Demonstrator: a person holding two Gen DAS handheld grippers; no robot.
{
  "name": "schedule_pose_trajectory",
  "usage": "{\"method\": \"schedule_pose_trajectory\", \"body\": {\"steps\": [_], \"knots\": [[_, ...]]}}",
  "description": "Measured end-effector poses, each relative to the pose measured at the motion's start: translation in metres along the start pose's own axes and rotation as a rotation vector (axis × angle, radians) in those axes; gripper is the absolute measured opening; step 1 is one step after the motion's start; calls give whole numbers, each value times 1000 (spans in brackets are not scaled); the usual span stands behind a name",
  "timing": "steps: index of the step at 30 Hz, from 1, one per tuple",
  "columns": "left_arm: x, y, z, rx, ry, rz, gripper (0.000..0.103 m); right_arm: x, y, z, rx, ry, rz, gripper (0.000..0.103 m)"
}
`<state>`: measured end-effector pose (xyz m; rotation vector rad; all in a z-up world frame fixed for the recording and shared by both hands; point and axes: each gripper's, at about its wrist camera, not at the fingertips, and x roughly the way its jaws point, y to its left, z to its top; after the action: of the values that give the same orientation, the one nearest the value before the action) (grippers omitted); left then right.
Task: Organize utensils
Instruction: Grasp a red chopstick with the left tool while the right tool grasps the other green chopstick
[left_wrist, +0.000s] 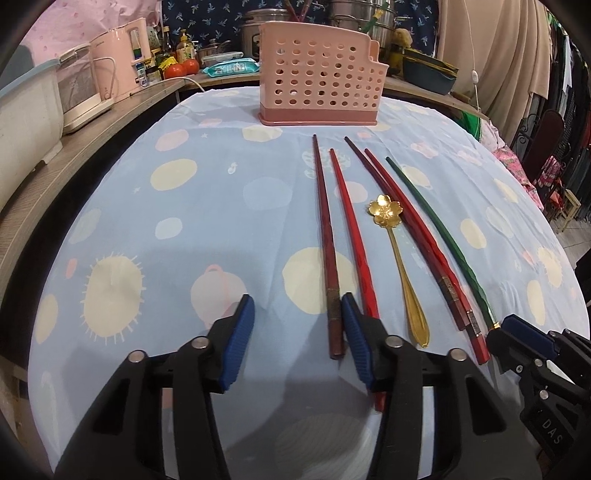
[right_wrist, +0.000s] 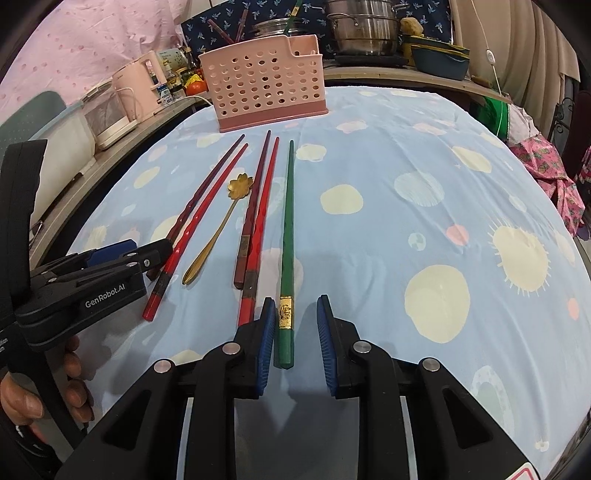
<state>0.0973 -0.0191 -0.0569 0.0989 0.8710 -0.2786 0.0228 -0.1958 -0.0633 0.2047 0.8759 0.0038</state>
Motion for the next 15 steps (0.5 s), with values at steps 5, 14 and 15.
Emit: {"method": "schedule_pose_trajectory", "body": {"steps": [5,14,15], "knots": [[-2,5,0,-15,3,-19,15,0,1,0,-12,-8,-15,15],[-9,12,-2,-40,16,-54,7,-3,-2,-1,-3,-11,-7,7],[-11,12,-3,-42,15,-55,7,-5,-3,-1,1,-13,-3,7]]}}
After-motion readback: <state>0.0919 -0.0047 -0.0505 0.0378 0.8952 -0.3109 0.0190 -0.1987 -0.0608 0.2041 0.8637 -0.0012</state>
